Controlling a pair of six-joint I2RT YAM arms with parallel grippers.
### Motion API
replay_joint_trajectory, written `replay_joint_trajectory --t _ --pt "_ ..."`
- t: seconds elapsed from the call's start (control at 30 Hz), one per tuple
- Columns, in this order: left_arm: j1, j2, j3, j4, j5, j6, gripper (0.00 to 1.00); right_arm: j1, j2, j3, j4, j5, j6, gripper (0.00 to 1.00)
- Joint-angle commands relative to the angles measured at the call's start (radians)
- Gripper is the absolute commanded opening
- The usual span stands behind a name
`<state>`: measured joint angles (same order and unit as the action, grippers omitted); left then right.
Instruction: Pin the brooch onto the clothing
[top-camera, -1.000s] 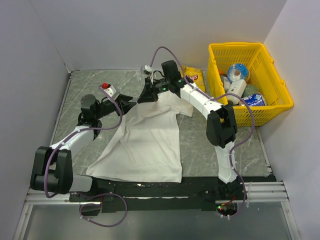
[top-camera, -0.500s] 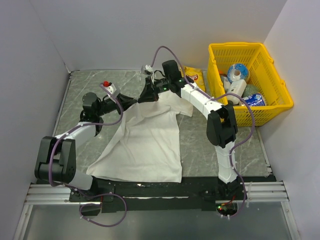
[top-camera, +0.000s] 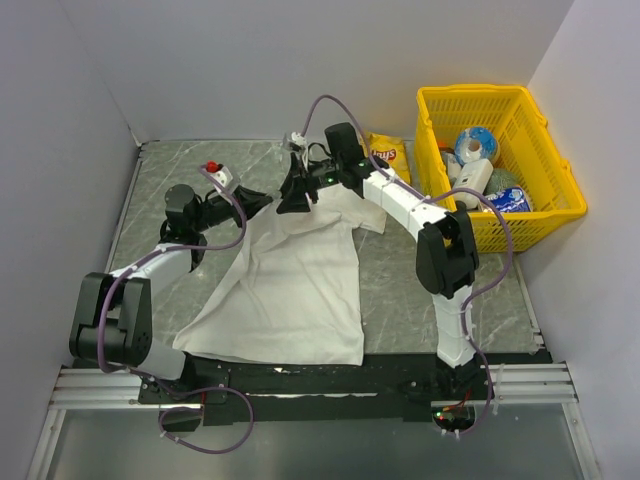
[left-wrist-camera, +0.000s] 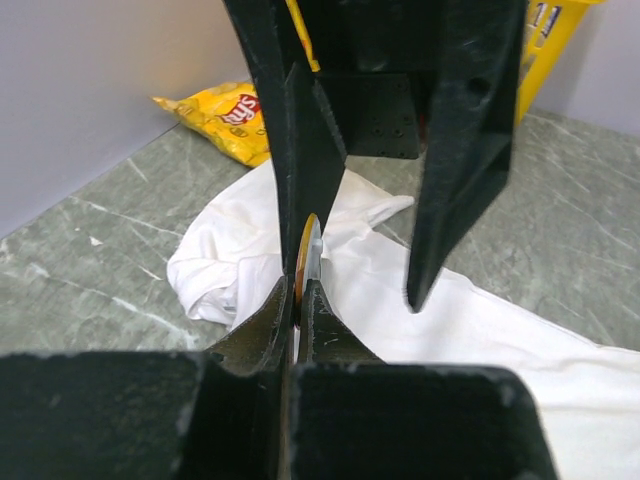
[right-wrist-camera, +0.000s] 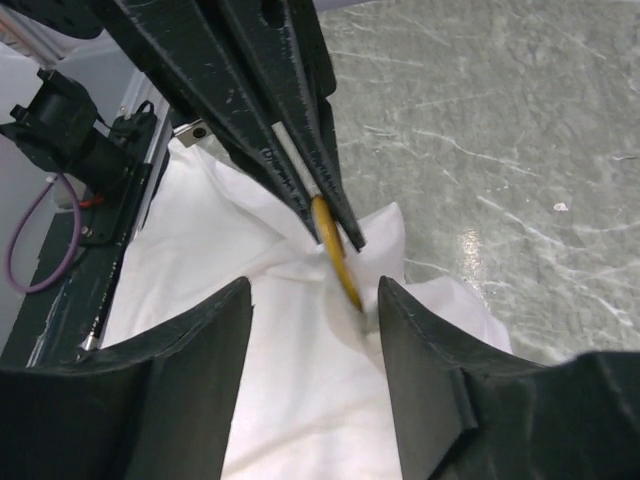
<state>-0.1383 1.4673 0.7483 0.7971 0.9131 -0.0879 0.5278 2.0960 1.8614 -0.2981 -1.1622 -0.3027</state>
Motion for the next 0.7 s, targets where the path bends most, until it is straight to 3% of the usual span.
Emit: replay_joint_trajectory --t 0.0,0.17,0.3,0.43,0.67 --pt "-0.001 -0.042 0.026 0.007 -0.037 0.056 0.01 0.006 -0.105 -0.007 0.039 0.039 0.004 0.64" --pt "-0.001 -0.056 0.023 -0.028 -0.082 0.077 0.01 0.001 -0.135 -0.042 0.072 0.087 0.019 0.72" --pt "-0.003 -0.085 0.036 -0.12 -0.189 0.125 0.01 -0.012 -0.178 -0.12 0.166 0.182 0.079 0.88" --pt "-0.044 -0.151 0.034 -0.223 -0.313 0.198 0.01 -0.049 -0.234 -0.212 0.283 0.297 0.195 0.99" --pt "-0.185 -0.171 0.062 -0.403 -0.641 0.263 0.01 -0.124 -0.3 -0.347 0.379 0.49 0.387 1.0"
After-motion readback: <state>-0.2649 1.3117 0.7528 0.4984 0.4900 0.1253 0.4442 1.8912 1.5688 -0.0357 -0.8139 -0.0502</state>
